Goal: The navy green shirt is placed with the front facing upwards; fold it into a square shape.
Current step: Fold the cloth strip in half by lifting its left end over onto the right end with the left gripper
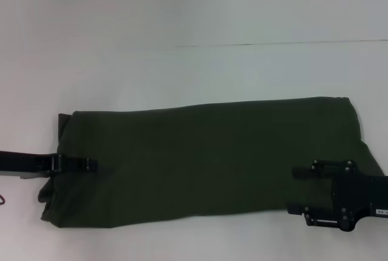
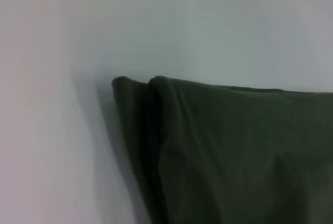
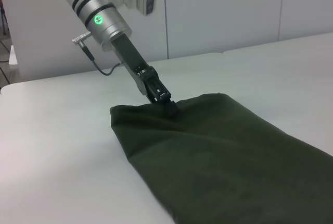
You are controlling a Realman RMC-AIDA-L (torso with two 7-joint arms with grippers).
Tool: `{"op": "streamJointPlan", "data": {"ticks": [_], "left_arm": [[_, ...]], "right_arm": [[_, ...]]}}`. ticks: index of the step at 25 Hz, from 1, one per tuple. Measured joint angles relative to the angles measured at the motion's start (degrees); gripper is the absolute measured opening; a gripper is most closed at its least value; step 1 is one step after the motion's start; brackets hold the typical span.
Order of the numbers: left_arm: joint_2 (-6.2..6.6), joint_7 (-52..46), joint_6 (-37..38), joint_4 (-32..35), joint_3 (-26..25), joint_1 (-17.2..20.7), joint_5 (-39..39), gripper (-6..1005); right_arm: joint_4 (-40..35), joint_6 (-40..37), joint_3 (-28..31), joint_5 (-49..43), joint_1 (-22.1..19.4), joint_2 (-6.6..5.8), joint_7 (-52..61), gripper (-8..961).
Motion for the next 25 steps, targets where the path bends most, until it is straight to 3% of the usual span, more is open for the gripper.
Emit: {"op": "streamJointPlan", "data": {"ticks": [6,25], "left_arm": [[-0.62,1.1,0.4,1.4,0.0,-0.1,0.0,786],[-0.52,1.4,-0.1,1.7,1.0,-0.3,0.3,130]], "right_arm": [[0.1,0.0,0.0,0.0,0.0,0.00,0.0,704],[0.1,0.1,0.0,0.0,0.4,-0.01,0.1,704]]}}
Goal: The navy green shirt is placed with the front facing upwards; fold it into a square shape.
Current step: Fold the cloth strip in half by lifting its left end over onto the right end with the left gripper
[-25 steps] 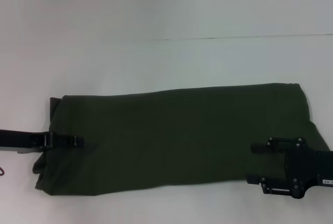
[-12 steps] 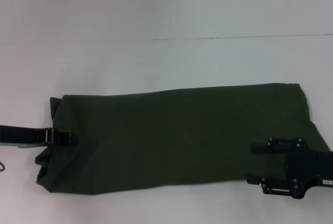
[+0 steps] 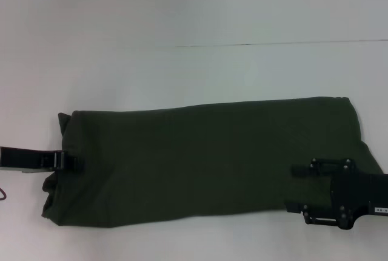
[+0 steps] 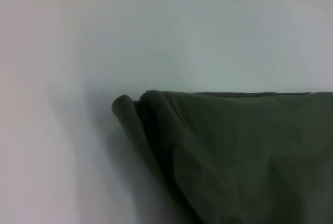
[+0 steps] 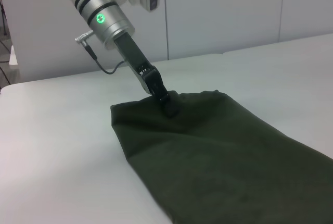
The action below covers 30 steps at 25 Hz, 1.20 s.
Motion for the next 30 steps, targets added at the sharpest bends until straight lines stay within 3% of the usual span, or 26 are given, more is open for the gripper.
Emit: {"op": "streamJointPlan", "data": {"ticks": [5,12,23,26,30], "left_arm": [[0.19,0.1,-0.4,0.3,0.4,-0.3,0.1,36],[0.92,0.2,-2.5,2.1,-0.8,0.3,0.1,39],[2.42,2.9,-1.3,4.8,-7.2,2.5,0.6,45],[2.37,3.0,2.1,5.0,-7.5,1.8,-2.0,46],[1.03,3.8,7.1,5.5,-6.8,0.4,-9.7,48]], "right_arm": [[0.0,0.0,0.3,0.0,0.2,0.00,0.0,704],[0.2,0.7,0.5,0.3,0.1,0.06,0.0,705],[2.3,4.0,0.6,1.7,0.3,0.10,-0.1,705],[2.4,4.1,1.1,1.9,0.3,0.09,-0.1,705],[2.4,4.1,2.1,1.9,-0.3,-0.08,0.0,705]]}}
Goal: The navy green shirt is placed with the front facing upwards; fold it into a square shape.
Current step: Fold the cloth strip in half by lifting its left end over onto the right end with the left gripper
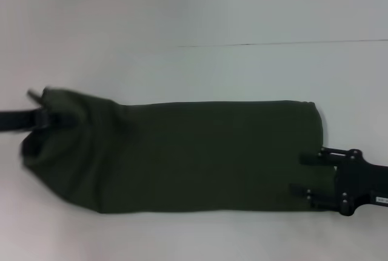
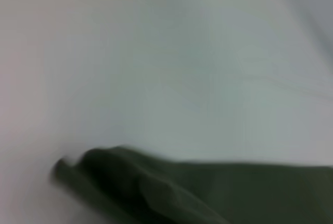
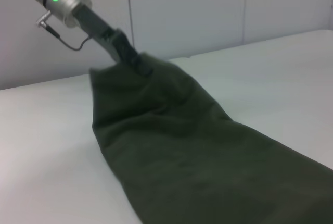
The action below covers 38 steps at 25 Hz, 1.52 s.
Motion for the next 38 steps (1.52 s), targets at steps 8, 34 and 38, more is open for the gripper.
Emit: {"op": "streamJointPlan", "data": {"ticks": [8,34,38], "left_arm": [[-5.16,0.1,2.5,-1.0,4.2,-5.7,-10.4,52],[-6.56,6.4,-22.5,-21.2,41.2,-12.4,-41.9,65],[-6.57,6.4,-26.8,-21.8,45.5,-12.9,-44.0,67]], "right_arm": [[0.0,-0.8,3.1,0.0,-2.0,-0.27,-0.3,705],[0.5,-2.4,6.6,-0.3,-5.1,-0.18,-0.6,702],[0.6,-2.2,6.6,-0.3,-4.9,-0.16,-0.6,701]]}}
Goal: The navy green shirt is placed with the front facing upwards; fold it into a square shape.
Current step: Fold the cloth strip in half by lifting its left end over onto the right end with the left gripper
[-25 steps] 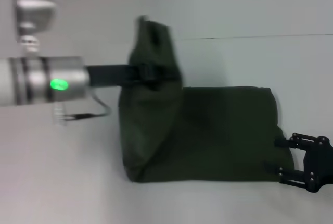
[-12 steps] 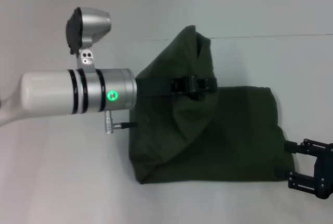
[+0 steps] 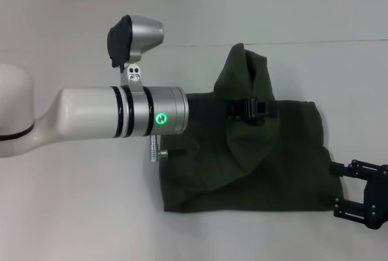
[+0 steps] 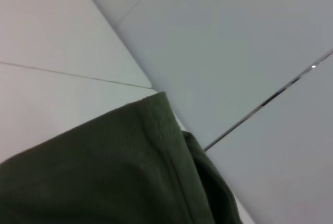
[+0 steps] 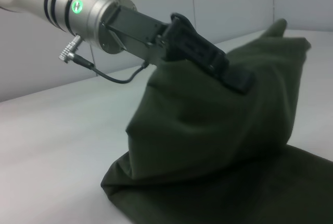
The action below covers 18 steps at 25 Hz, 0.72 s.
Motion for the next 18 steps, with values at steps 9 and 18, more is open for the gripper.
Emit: {"op": "streamJointPlan", "data": {"ticks": [9,18], "left_arm": [[0.00,3.4,-4.5,-0.4,3.5,0.1,-6.8,72],[0.00,6.1,-4.9,-2.1,5.4,-0.2,-8.9,76]], "right_arm": [[0.2,0.2,-0.2,0.0,0.0,0.06,0.0,700],[0.2,0.3,0.0,0.0,0.0,0.06,0.0,699]]}}
